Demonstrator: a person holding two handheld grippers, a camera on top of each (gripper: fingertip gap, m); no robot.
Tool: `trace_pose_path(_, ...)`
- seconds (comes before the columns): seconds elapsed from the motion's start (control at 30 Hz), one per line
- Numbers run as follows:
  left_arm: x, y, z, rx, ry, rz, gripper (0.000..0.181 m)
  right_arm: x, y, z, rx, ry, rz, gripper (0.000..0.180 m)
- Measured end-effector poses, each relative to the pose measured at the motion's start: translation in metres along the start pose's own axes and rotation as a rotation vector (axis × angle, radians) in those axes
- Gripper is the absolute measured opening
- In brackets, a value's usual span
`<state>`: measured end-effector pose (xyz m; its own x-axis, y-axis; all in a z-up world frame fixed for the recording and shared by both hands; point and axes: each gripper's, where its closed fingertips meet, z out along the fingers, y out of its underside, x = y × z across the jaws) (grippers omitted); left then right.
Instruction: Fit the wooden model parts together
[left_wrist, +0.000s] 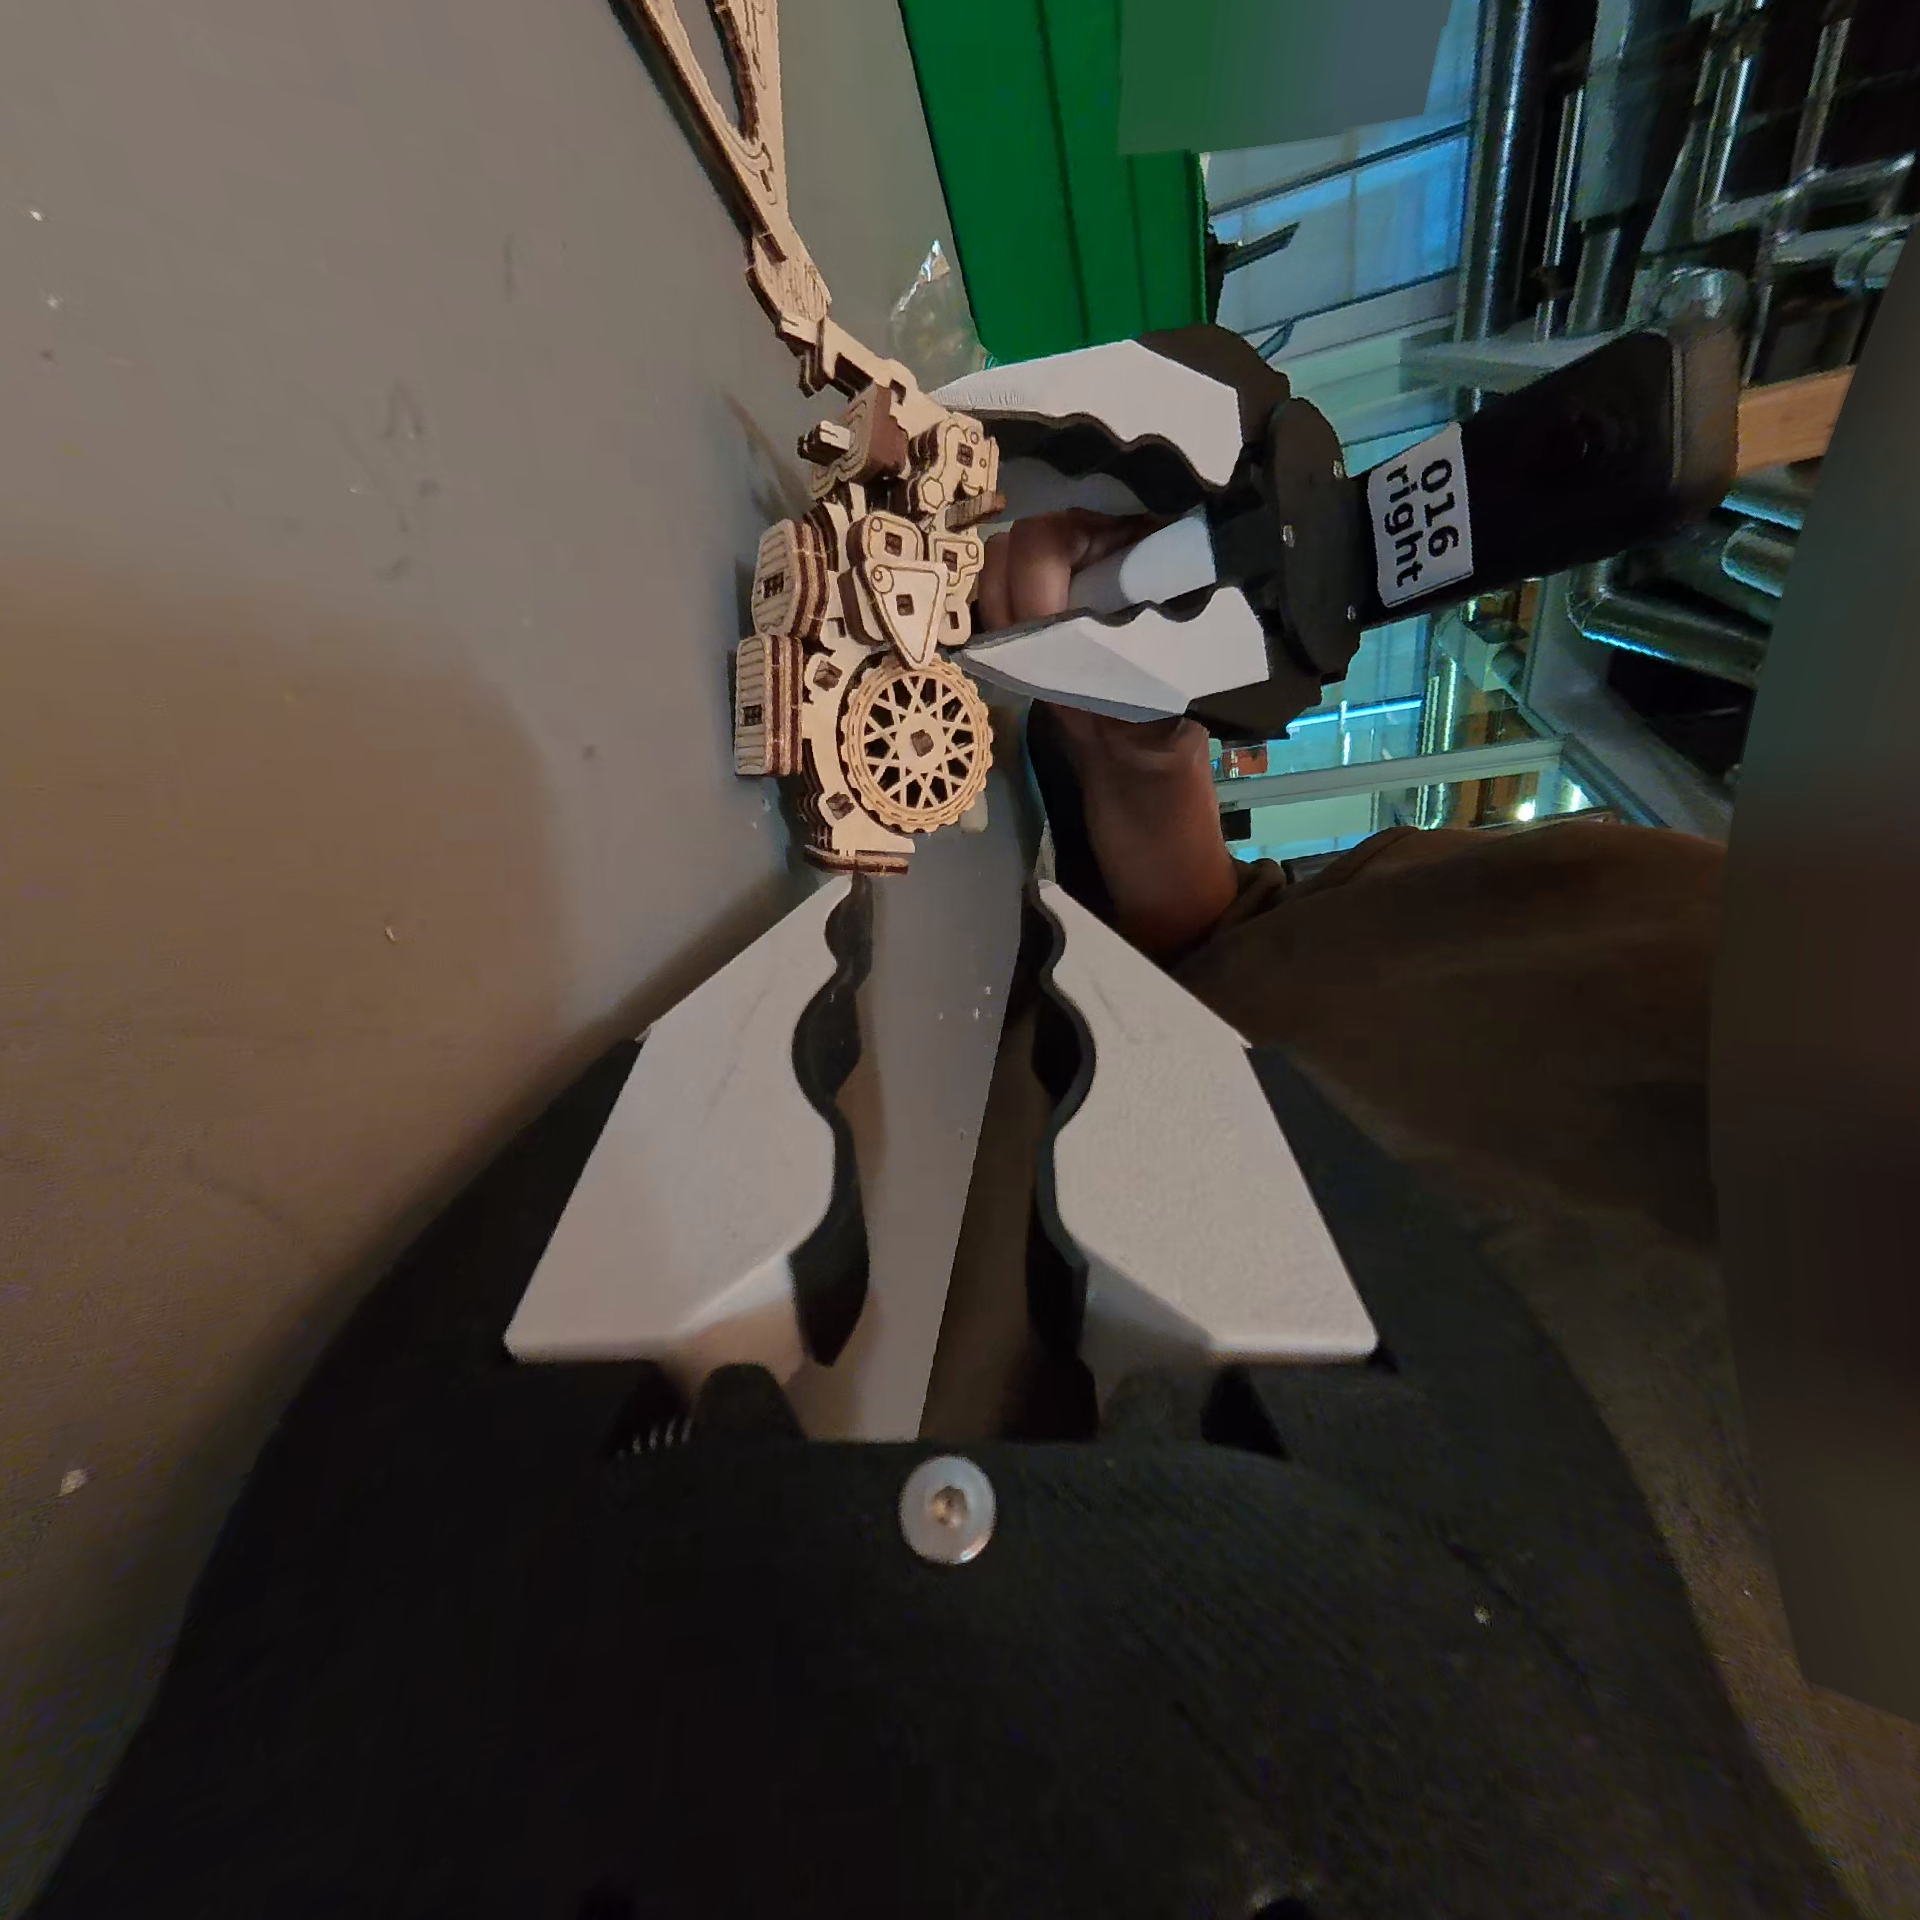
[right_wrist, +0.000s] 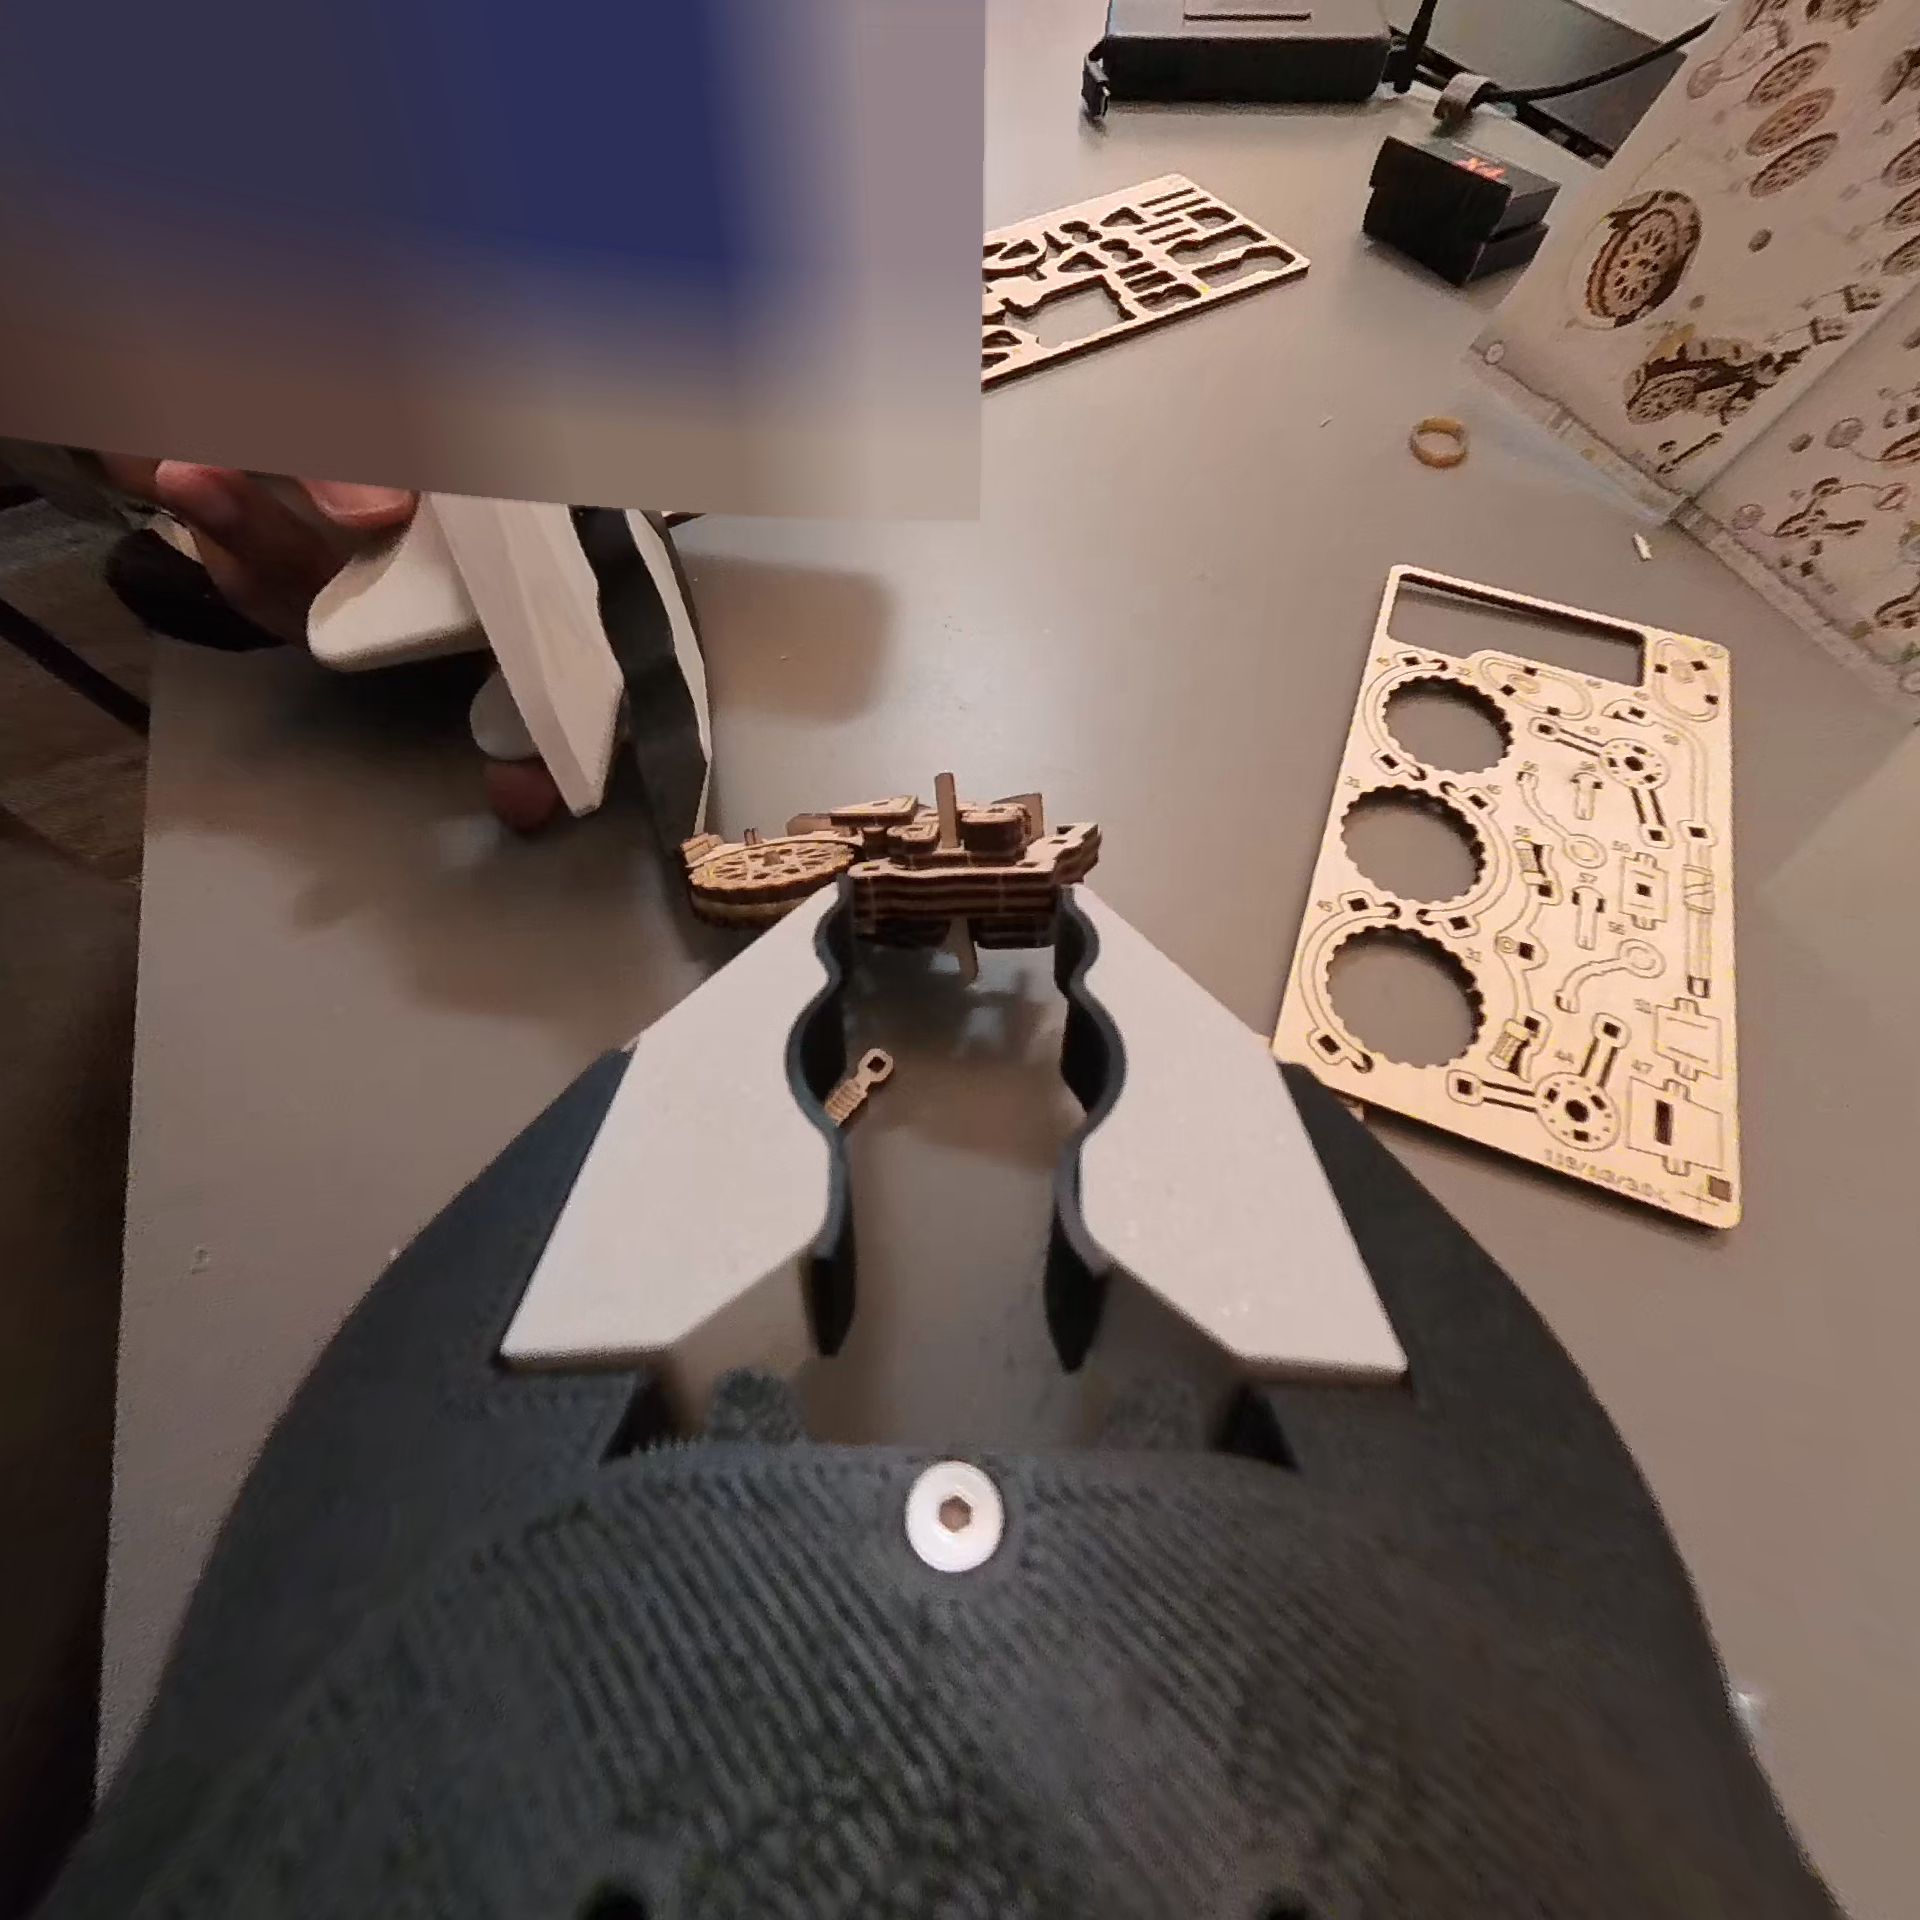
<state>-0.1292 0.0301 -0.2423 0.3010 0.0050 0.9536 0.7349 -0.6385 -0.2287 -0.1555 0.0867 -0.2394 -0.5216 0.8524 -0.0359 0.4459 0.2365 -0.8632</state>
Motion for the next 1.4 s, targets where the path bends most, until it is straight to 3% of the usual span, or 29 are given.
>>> trace_pose_path(0.4, 0.0, 0.0, 0.0, -0.003, -0.007, 0.015, 0.027, -0.002, -0.004, -0.001, 0.013, 0.013, -0.031, 0.035)
trace_pose_path(0.57, 0.001, 0.0, 0.0, -0.005, -0.003, 0.021, 0.028, 0.002, -0.016, -0.008, 0.105, -0.014, 0.073, 0.013)
trace_pose_path(1.13, 0.001, 0.001, -0.001, -0.011, 0.002, 0.013, 0.028, 0.007, 0.016, -0.003, -0.06, -0.056, 0.174, 0.03)
trace_pose_path(1.27, 0.001, 0.0, -0.001, -0.012, 0.007, 0.008, 0.028, 0.025, -0.002, -0.016, 0.05, -0.069, 0.319, 0.033)
trace_pose_path(1.4, 0.001, 0.001, 0.0, -0.015, 0.009, 0.009, 0.028, 0.045, -0.01, -0.014, 0.057, -0.174, 0.696, 0.034)
